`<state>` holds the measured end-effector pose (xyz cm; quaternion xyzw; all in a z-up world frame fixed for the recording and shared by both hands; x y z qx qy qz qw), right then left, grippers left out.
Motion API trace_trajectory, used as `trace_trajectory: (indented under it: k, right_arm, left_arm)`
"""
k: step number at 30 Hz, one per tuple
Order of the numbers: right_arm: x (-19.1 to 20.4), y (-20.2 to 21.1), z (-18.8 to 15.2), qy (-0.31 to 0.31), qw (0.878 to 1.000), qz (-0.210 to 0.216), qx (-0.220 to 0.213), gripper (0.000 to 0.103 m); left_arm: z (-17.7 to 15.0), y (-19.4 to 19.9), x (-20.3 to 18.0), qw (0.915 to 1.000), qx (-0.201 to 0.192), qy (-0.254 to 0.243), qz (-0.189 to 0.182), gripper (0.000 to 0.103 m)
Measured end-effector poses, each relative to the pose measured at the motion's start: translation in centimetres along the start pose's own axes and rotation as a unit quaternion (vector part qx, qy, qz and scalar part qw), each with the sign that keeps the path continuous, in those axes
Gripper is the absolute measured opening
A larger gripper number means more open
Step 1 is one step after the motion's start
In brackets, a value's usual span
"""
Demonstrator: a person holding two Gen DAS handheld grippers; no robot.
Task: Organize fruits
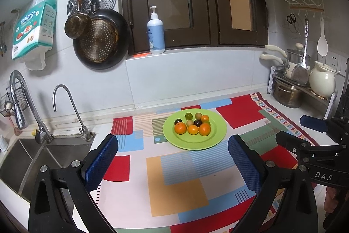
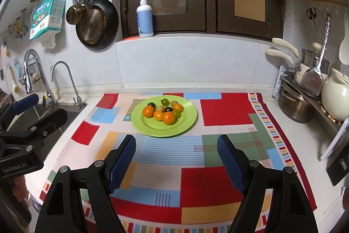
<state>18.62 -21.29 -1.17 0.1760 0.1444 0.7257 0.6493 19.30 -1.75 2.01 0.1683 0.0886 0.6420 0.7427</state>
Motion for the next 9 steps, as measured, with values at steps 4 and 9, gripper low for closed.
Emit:
trace_trajectory:
  k: [4,9]
  right_arm:
    - [-0.09,-0.03,-0.01,-0.001,1.0,0.001,0.0,0.077]
    - [-0.17,-0.81,0.11,0.0,1.0,0.001,0.005,0.077]
  left_arm:
    - [0.07,-0.13,0.03,1.0,-0.001,0.0,0.001,0.103]
    - [0.11,-0.53,0.08,1.0,0.003,0.001,0.0,0.103]
Point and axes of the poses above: each gripper's, at about its wrist camera, not at the fingertips, and y roughly against the way its jaws point, x to its left, z to its top, the point moved 10 cm from there along -y, roughly the way its jaws point, and after that the axes turned 5 degrees about -x, right-handed, at the moved point
